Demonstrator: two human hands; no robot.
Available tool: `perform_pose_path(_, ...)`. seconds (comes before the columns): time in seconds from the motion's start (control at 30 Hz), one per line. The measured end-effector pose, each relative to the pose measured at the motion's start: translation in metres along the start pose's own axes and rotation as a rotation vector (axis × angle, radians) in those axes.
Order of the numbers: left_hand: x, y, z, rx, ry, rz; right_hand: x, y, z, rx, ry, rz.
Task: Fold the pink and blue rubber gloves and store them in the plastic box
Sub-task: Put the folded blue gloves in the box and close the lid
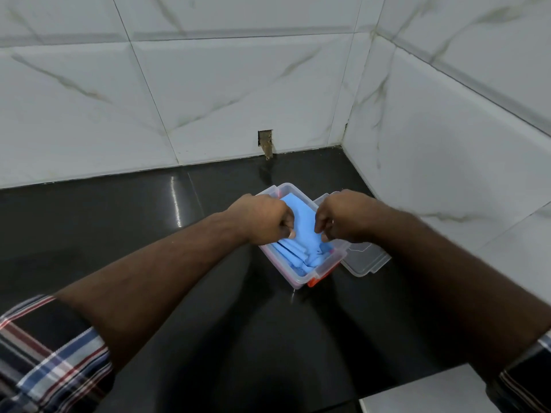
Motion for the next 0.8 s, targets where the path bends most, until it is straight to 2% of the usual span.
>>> perform_pose_path(0.1,0.008,0.000,0.015,0.023,-0.033,0.015,0.016,-0.001,-0.007,-0.056,-0.099,-0.071)
perform_pose_path(0.27,0.026,-0.005,0.022,0.038,0.018,-0.121,0.033,0.001,-0.018,-0.065,-0.289,-0.083)
perform_pose_path(0.43,0.036,-0.002,0.024,0.039,0.013,-0.177,0.039,0.007,-0.029,-0.088,-0.362,-0.085)
perform_pose_path(0.57,0.037,-0.006,0.022,0.045,-0.103,-0.198,0.037,0.004,-0.020,-0.035,-0.260,-0.135)
perform_pose_path(0.73,0.005,-0.010,0.000,-0.008,-0.190,-0.044,-0.003,0.010,-0.011,0.004,0.023,0.126)
perform_pose_path(0.8,-0.007,-0.011,-0.017,-0.033,-0.139,0.008,-0.006,0.012,-0.025,-0.048,0.065,0.152)
Point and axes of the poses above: each hand's wrist, its own y-axis towards the middle knuckle, its own x-axis out of the palm, z = x × y, the point moved 9 cm from there along y, towards the middle knuckle, and after that the axes turned 9 degrees about z, right-handed, at the moved point
